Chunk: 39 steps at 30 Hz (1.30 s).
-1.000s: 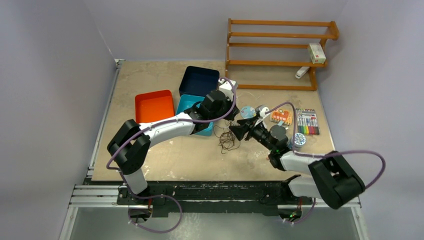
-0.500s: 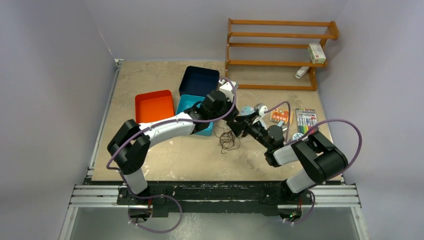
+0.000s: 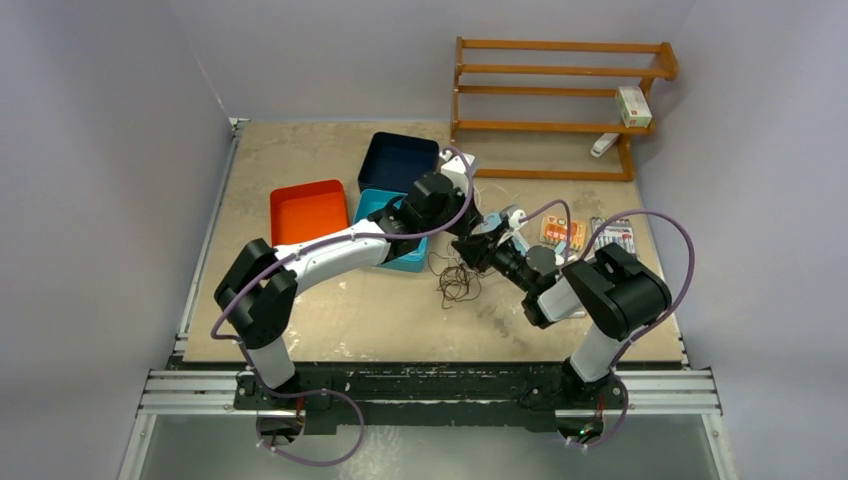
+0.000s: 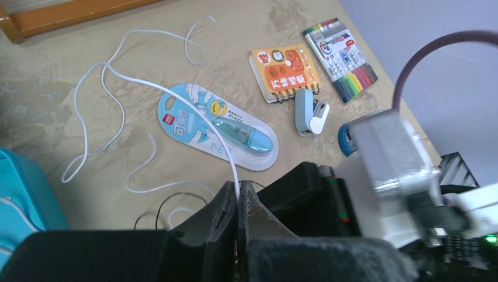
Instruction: Untangle the cables
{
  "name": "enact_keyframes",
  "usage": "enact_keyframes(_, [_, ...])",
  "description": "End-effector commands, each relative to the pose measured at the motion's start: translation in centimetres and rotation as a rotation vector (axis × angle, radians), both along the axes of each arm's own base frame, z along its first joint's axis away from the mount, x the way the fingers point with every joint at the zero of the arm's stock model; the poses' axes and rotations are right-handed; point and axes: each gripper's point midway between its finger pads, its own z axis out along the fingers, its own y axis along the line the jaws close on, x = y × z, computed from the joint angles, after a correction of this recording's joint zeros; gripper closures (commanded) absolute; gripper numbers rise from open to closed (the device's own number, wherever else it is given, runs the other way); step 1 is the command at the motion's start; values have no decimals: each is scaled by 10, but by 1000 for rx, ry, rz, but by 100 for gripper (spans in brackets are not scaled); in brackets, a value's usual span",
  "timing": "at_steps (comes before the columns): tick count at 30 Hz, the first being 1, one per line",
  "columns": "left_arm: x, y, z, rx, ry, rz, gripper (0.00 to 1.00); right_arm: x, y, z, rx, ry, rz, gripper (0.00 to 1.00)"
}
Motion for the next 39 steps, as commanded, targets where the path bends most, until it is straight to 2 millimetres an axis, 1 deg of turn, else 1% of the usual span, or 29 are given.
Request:
enact_keyframes(1, [4,-10,65,-119,-60,-13,100,3,2,20,59,-77,-9,71])
enact_keyframes(5, [5,-10,93,-122,-79,-14,100,2,-2,-2,43,-4,-35,74])
enact_keyframes(7, [8,-9,112,-121,-102,-8,100,0,-3,-13,32,25,-36,75])
enact_keyframes(12, [14,-7,143,-133,-127,-5,100,-2,-3,-31,23,83,-39,74])
enact_keyframes(15, [16,-8,161,-148,-143,-10,100,-3,-3,-38,20,109,-39,73])
enact_keyframes(23, [27,-5,209,-162,-209,2,100,-6,-3,-48,16,142,-39,72])
enact_keyframes(25, [28,-4,216,-154,-221,0,100,-7,-3,-49,16,146,-39,73])
enact_keyframes(26, [30,-3,226,-163,-238,3,100,-6,-3,-50,16,150,-41,73])
enact_keyframes(31, [41,2,251,-172,-285,27,100,-9,-4,-56,10,166,-41,81])
enact_keyframes(35, [45,1,271,-186,-314,27,100,-11,-4,-61,5,179,-35,82])
enact_keyframes(39, [48,0,284,-200,-332,24,100,-11,-3,-64,4,189,-34,84])
